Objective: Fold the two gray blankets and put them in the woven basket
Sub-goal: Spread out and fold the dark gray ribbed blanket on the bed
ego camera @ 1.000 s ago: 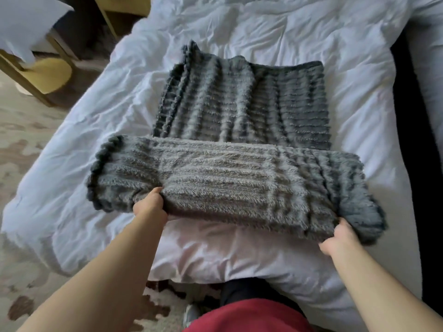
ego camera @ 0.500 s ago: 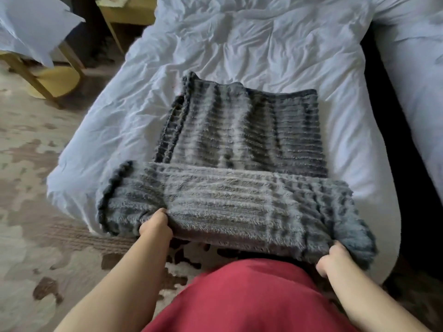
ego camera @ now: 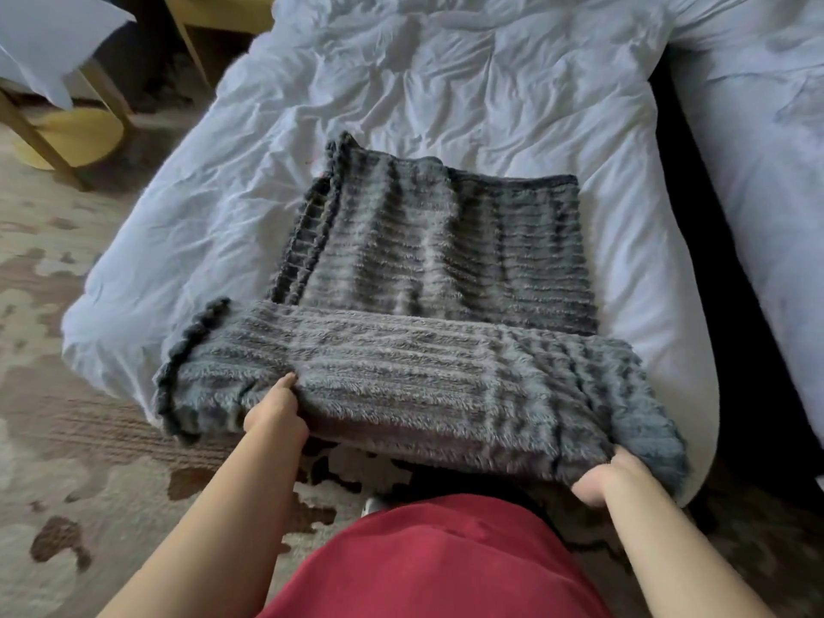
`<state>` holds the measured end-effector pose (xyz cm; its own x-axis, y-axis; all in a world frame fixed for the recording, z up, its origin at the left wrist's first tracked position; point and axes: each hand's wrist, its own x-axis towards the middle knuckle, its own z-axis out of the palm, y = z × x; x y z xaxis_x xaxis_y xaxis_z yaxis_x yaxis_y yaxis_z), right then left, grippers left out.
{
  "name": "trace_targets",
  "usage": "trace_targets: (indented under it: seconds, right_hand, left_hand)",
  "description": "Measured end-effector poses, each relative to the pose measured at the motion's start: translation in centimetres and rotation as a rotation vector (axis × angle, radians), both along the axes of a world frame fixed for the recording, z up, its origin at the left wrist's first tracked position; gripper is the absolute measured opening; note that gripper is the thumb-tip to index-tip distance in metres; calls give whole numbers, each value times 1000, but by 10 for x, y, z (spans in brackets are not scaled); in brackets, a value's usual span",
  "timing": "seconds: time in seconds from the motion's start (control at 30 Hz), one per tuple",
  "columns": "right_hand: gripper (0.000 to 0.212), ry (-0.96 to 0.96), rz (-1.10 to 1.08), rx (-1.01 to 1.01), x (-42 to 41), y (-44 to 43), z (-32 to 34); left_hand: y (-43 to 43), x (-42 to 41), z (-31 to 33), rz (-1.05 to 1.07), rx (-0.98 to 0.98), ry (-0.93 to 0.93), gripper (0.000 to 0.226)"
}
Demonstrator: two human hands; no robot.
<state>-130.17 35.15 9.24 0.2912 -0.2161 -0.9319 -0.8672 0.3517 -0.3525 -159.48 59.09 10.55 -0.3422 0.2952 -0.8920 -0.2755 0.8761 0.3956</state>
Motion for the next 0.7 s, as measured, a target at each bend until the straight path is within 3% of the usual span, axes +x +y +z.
trace_targets:
  seconds: [0.07, 0.13, 0.3, 0.37, 0.5, 0.6, 0.7]
  right_hand:
    - [49, 78, 56, 14, 13, 15, 13]
    - [39, -39, 251, -37, 23, 35, 31]
    - [18, -176, 0, 268, 85, 88, 39]
    - [15, -219, 76, 332, 103, 115, 39]
    - [28, -188, 229, 370, 133, 171, 19]
    - [41, -187, 352, 345, 153, 212, -4]
    - [41, -151, 416, 238, 177, 250, -26]
  left_hand:
    - [17, 11, -1, -29, 40, 7, 39]
    - [36, 30, 3, -35, 129, -32, 40]
    - [87, 87, 22, -195, 489, -275, 31]
    - [110, 105, 20, -292, 559, -245, 33]
    - [142, 140, -8, -491, 426, -234, 26]
    - [163, 167, -34, -587, 324, -200, 41]
    - [184, 195, -53, -610, 270, -95, 47]
